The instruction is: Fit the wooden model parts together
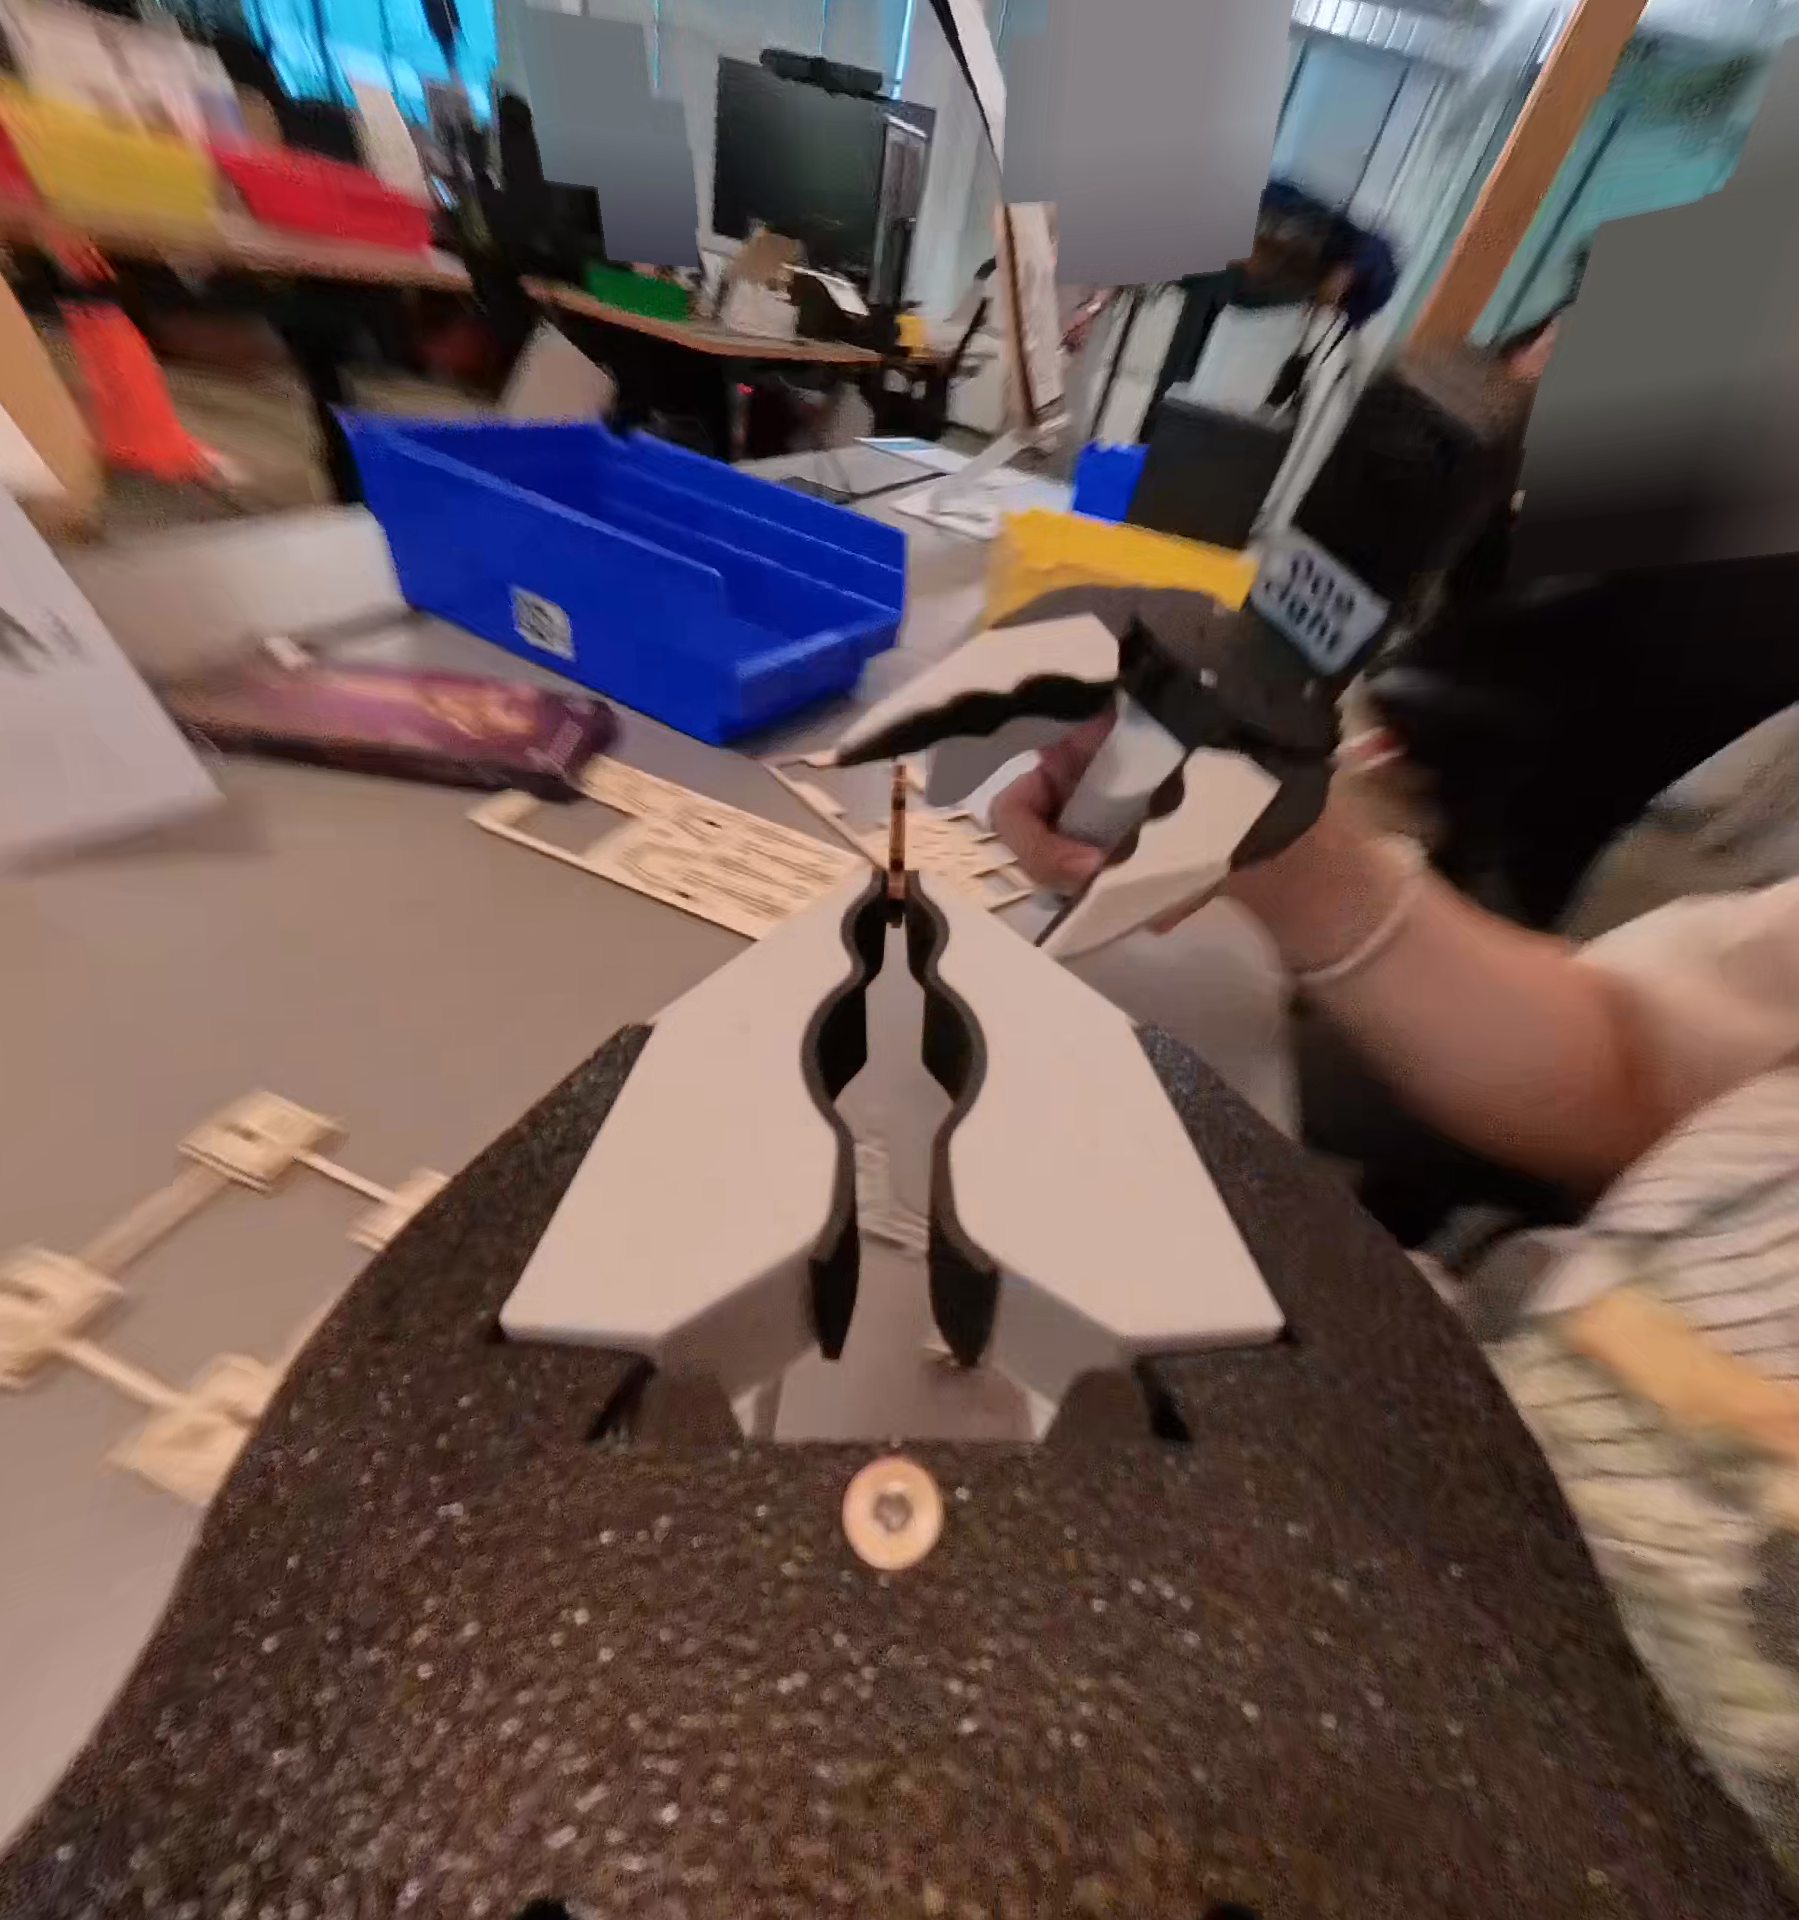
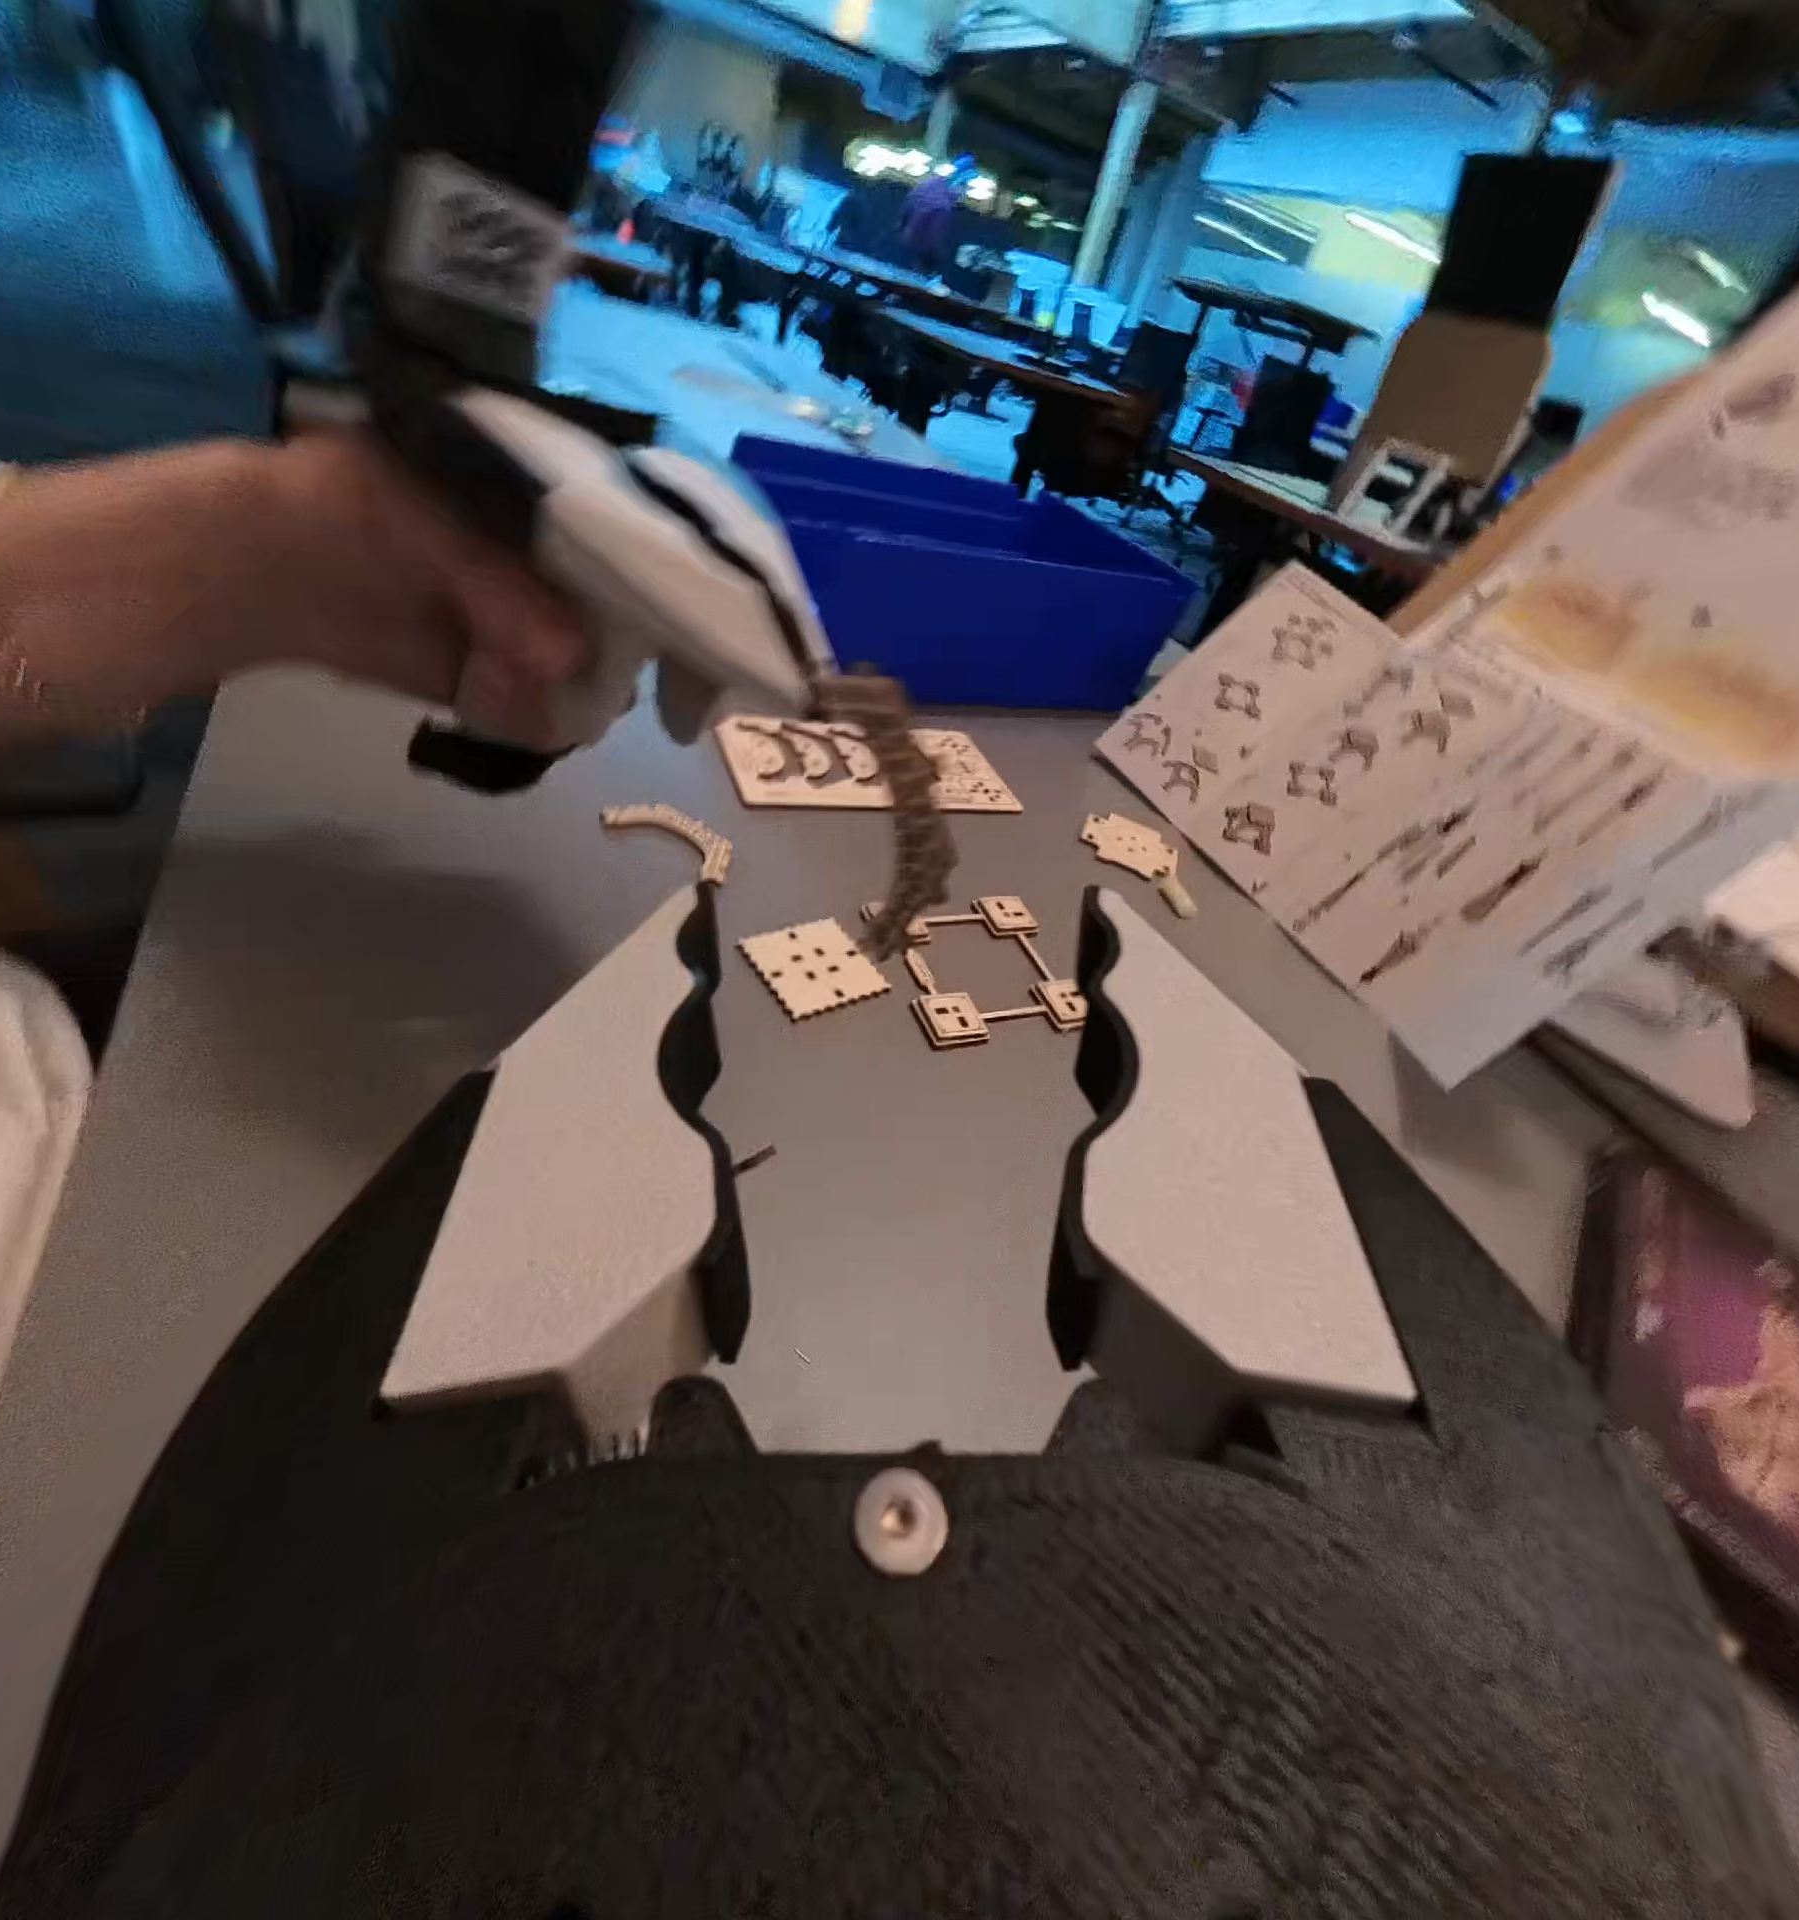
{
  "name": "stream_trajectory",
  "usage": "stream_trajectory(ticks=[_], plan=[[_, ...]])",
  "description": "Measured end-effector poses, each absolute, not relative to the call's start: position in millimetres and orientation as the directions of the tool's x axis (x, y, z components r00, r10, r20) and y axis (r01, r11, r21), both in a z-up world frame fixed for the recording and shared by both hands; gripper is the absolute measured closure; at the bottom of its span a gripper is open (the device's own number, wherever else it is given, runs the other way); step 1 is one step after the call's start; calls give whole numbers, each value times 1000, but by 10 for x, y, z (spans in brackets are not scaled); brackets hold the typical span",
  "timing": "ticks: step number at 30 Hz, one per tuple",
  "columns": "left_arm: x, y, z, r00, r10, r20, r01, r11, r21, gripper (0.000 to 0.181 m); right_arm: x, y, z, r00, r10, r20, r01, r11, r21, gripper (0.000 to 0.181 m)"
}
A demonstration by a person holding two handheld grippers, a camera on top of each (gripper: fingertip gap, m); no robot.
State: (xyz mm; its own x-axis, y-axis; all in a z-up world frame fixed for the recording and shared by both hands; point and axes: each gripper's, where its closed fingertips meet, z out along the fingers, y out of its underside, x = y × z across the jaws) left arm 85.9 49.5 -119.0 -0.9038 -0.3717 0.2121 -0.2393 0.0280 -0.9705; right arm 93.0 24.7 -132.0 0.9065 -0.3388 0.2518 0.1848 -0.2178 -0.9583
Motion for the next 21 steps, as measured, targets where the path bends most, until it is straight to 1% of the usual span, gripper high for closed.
stream_trajectory(ticks=[1,2,4,5,8,12,13,15,16,18,21], plan=[[845,502,-1206,-887,-311,341,-357,-8,-934,181,875,276,-1345,904,-309,295,221,-253,-942,123],[826,501,-1218,-863,-252,439,-447,-29,-894,181,837,302,-1362,912,-289,290,215,-265,-940,133],[824,496,-1298,-807,-205,554,-560,-37,-828,181,795,321,-1282,934,-281,221,169,-198,-966,146],[815,488,-1342,-789,-192,584,-589,-32,-807,181,766,315,-1222,949,-265,174,139,-145,-980,147],[744,447,-1411,-761,-140,634,-637,-30,-771,181,791,229,-1135,970,-244,16,3,-53,-999,157],[680,383,-1455,-734,-89,673,-674,-28,-738,181,768,180,-1233,974,-161,-162,-170,-38,-985,164],[678,371,-1468,-729,-88,679,-679,-26,-733,181,787,169,-1257,966,-155,-206,-214,-33,-976,170],[648,348,-1475,-724,-69,686,-687,-13,-727,181,775,163,-1292,956,-117,-270,-274,-20,-961,170],[651,340,-1483,-718,-72,692,-694,-12,-720,181,766,163,-1325,951,-102,-292,-296,-29,-955,173],[652,330,-1481,-711,-64,700,-701,-12,-713,181,750,171,-1425,950,-94,-298,-305,-73,-949,167],[663,319,-1507,-701,-69,710,-711,-5,-703,181,745,193,-1480,953,-93,-287,-296,-92,-951,169]])
